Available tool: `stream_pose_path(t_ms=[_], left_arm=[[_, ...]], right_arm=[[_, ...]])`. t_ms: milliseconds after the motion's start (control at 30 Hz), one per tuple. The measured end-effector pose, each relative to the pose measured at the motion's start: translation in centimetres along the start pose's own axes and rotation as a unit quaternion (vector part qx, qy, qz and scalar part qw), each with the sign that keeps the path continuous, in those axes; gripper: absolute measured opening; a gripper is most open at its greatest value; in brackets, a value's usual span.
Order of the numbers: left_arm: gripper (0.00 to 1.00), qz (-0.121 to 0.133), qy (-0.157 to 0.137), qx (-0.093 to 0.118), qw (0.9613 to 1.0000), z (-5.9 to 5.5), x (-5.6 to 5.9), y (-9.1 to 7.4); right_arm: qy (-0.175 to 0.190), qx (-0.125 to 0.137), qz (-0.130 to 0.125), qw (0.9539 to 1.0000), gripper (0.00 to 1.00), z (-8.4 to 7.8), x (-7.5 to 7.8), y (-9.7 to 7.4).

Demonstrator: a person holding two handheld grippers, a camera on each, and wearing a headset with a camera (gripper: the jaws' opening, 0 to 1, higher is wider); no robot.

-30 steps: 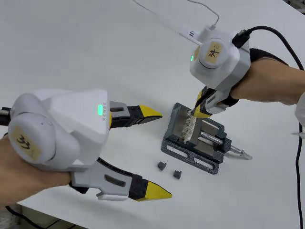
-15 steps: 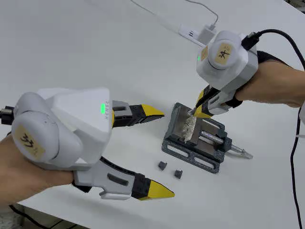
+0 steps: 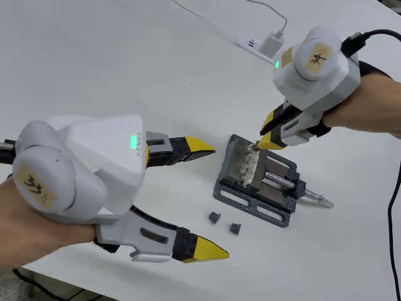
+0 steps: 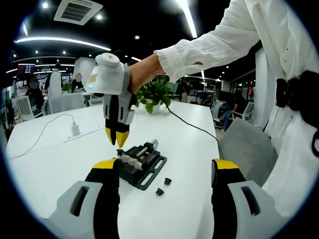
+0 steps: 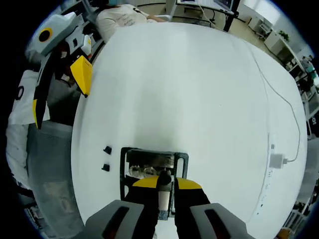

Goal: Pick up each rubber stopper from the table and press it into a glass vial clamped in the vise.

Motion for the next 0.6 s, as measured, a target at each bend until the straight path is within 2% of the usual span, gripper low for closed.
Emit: stream_pose_path(t_ms=[67, 133, 267, 400, 600], left_arm=[[0.74, -0.002, 0.000, -0.002, 1.0000, -0.1, 0.1, 0.0], [0.74, -0.003, 0.001, -0.003, 1.0000, -0.1, 0.1, 0.1], [0.74, -0.006, 0.001, -0.005, 1.0000, -0.1, 0.1, 0.1], [0.73, -0.008, 0.000, -0.008, 0.9999, -0.1, 0.1, 0.2], [0.73, -0.010, 0.000, -0.009, 0.9999, -0.1, 0.0, 0.3]], right_arm=[[0.010, 0.010, -0.005, 0.9999, 0.01, -0.3, 0.2, -0.3], [0.014, 0.019, -0.007, 0.9997, 0.00, -1.0, 1.2, 0.0], [0.029, 0.037, 0.006, 0.9989, 0.00, -1.1, 0.5, 0.2], [0.033, 0.042, 0.012, 0.9985, 0.00, -0.9, 0.0, 0.8], [0.033, 0.049, 0.013, 0.9982, 0.00, -0.7, 0.3, 1.3]])
Point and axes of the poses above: the centre of the closed fingertips' face, and the gripper's own axes: y roughly forward along the fingers, x roughly to its right, z roughly out of its top, the point moved 3 cm from there along -y, roughly backward along the fingers, and after that the axes turned 4 degrees about -x, right-handed, at the moved point
